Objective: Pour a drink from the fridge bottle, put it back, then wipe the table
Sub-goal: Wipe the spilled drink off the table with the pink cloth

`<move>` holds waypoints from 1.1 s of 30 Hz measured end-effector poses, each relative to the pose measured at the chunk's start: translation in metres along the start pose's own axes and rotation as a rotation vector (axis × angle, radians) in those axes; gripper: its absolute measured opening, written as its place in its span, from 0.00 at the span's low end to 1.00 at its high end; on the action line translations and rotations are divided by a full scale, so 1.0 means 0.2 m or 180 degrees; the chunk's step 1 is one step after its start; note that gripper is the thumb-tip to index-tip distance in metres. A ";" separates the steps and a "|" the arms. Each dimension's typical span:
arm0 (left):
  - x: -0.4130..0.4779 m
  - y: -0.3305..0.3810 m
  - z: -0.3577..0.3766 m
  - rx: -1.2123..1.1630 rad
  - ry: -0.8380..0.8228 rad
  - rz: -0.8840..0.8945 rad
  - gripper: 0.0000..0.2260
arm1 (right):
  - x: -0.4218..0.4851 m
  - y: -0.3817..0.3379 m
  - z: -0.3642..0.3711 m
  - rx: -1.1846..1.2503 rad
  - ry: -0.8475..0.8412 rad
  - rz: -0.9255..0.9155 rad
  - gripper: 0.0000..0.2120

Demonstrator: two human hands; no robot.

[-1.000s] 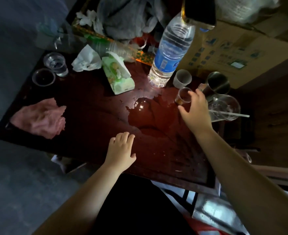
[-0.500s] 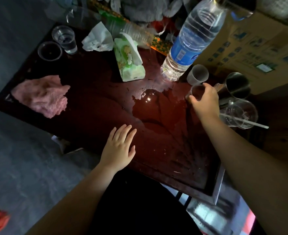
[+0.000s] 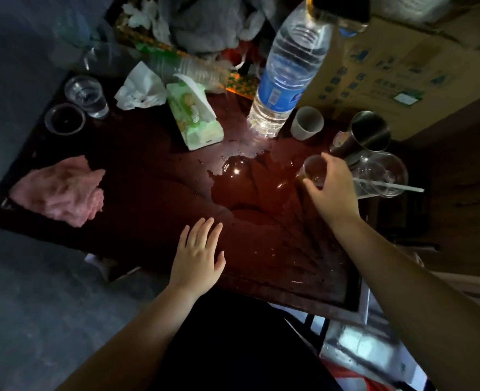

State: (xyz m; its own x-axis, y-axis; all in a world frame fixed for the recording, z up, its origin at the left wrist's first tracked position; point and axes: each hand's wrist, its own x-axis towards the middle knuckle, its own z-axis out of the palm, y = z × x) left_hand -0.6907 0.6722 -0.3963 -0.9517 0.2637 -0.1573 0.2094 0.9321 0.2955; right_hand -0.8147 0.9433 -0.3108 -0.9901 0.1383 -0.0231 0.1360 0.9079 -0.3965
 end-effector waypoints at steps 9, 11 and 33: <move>0.00 -0.02 0.00 -0.0060 -0.0032 0.0062 0.28 | -0.38 0.13 -0.07 -0.0083 -0.0029 0.0917 0.31; 0.00 -0.02 0.00 -0.0038 -0.0077 0.0072 0.28 | -0.44 0.17 -0.08 -0.0067 0.0061 0.1105 0.31; 0.00 -0.06 -0.04 0.0147 -0.0446 0.0421 0.29 | -0.75 -0.03 0.07 0.0279 0.0865 0.1119 0.24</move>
State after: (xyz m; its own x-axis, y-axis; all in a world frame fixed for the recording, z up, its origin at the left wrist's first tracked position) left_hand -0.6946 0.6595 -0.3928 -0.8753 0.4137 -0.2505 0.3438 0.8965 0.2793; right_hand -0.6672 0.9124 -0.3178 -0.8378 0.5419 0.0668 0.4476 0.7518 -0.4843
